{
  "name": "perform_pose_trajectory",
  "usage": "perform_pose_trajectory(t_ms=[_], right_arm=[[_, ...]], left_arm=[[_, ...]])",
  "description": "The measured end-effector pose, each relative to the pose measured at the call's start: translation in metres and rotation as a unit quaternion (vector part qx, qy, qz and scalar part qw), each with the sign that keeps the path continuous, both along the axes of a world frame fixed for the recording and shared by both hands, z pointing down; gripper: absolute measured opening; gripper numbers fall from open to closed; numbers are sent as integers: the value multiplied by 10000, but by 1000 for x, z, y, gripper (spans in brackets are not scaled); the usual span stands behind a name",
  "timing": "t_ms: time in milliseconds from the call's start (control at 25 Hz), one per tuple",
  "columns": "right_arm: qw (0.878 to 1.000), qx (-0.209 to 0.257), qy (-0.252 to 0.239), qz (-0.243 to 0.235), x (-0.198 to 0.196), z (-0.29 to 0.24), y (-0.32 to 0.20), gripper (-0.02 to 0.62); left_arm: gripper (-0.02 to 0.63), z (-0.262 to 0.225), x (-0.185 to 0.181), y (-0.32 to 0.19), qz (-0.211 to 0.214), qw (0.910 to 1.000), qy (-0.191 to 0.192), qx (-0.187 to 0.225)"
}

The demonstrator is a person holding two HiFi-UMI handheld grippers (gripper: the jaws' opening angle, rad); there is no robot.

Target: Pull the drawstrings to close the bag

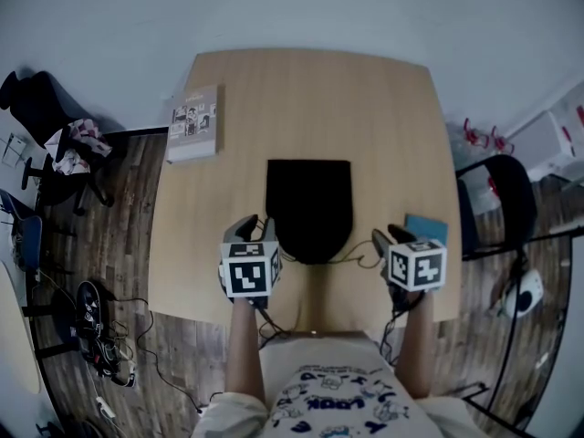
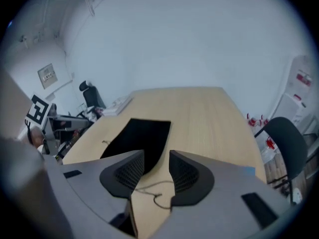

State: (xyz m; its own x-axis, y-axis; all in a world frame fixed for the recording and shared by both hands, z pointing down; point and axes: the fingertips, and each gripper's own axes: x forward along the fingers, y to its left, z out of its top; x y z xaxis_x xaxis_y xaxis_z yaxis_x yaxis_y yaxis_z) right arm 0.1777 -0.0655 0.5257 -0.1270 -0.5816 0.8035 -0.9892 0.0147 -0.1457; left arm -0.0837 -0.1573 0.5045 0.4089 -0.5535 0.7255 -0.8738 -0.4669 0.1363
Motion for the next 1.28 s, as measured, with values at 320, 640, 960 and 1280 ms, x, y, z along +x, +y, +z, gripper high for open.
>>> perform_pose_trajectory(t_ms=[320, 640, 960, 1280], right_arm=[[9663, 2419, 478, 738, -15, -101, -53, 37], [9425, 3218, 623, 652, -28, -142, -58, 14], [9323, 3536, 440, 612, -31, -160, -56, 8], [9278, 3636, 509, 665, -26, -161, -56, 6]], left_arm=[[75, -73, 38, -11, 194, 9906, 426, 1285], [3, -132, 57, -10, 251, 9647, 573, 2557], [3, -150, 59, -7, 98, 9545, 559, 2927], [3, -152, 64, -8, 68, 9539, 565, 2947]])
